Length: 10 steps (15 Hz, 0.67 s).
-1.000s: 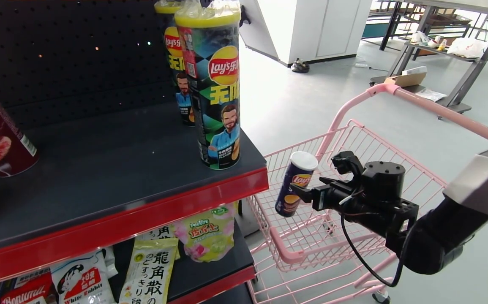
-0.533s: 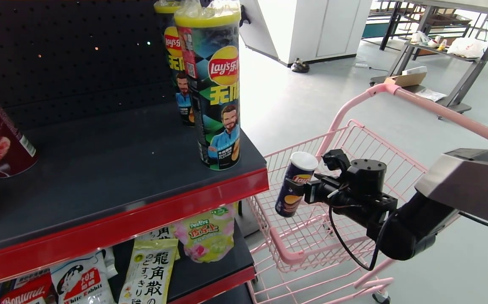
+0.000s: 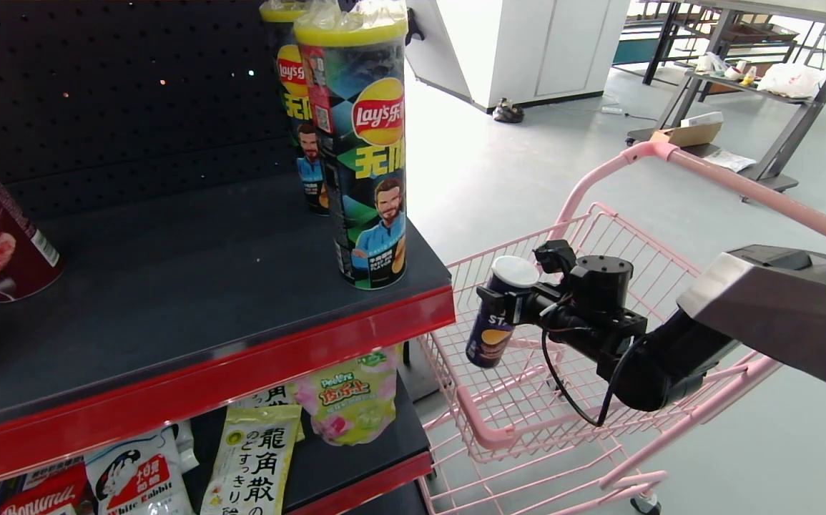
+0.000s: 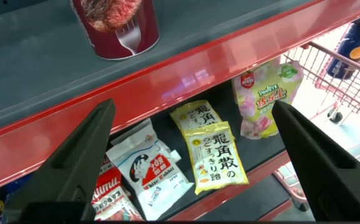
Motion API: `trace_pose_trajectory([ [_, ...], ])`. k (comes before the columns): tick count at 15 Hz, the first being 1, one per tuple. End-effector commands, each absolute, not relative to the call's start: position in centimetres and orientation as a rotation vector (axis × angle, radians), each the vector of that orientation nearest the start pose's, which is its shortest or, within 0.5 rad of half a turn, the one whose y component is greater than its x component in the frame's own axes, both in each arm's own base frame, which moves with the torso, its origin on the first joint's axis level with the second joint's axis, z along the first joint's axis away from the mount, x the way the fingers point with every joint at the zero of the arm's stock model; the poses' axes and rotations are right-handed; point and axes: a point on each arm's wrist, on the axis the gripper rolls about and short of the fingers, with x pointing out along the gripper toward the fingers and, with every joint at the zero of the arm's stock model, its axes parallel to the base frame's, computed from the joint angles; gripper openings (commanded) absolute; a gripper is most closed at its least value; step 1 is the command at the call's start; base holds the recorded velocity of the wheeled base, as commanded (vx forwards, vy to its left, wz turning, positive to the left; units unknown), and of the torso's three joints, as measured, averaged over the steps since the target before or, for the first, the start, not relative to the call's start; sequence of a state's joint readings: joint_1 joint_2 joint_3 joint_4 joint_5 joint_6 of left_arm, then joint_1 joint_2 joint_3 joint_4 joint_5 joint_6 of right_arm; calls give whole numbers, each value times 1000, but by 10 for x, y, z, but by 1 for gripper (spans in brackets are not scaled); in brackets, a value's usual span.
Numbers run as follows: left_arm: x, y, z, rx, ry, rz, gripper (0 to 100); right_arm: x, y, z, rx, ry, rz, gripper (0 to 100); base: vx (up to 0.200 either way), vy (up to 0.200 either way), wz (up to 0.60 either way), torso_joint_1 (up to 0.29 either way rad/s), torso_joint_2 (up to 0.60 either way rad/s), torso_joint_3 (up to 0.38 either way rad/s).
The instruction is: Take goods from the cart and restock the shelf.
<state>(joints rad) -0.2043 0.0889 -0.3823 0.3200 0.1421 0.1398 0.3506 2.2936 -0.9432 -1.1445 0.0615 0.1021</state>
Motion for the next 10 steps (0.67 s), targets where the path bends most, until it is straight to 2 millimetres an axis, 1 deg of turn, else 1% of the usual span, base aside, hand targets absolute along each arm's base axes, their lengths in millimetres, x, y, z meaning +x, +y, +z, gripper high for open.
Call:
trace_pose_trajectory([
  [1, -49, 13, 147, 145, 24, -63, 100, 387, 144, 47, 68, 235, 403, 100, 0, 0, 0, 0, 0, 0],
  [3, -49, 14, 147, 146, 25, -59, 100, 388, 145, 44, 68, 243, 402, 100, 0, 0, 0, 0, 0, 0],
  [4, -49, 14, 147, 145, 25, -57, 100, 391, 146, 46, 70, 230, 401, 0, 0, 0, 0, 0, 0, 0],
  [8, -49, 14, 147, 146, 23, -57, 100, 389, 145, 51, 67, 221, 392, 0, 0, 0, 0, 0, 0, 0],
  [10, -49, 14, 147, 146, 23, -60, 100, 377, 141, 71, 56, 197, 384, 0, 0, 0, 0, 0, 0, 0],
])
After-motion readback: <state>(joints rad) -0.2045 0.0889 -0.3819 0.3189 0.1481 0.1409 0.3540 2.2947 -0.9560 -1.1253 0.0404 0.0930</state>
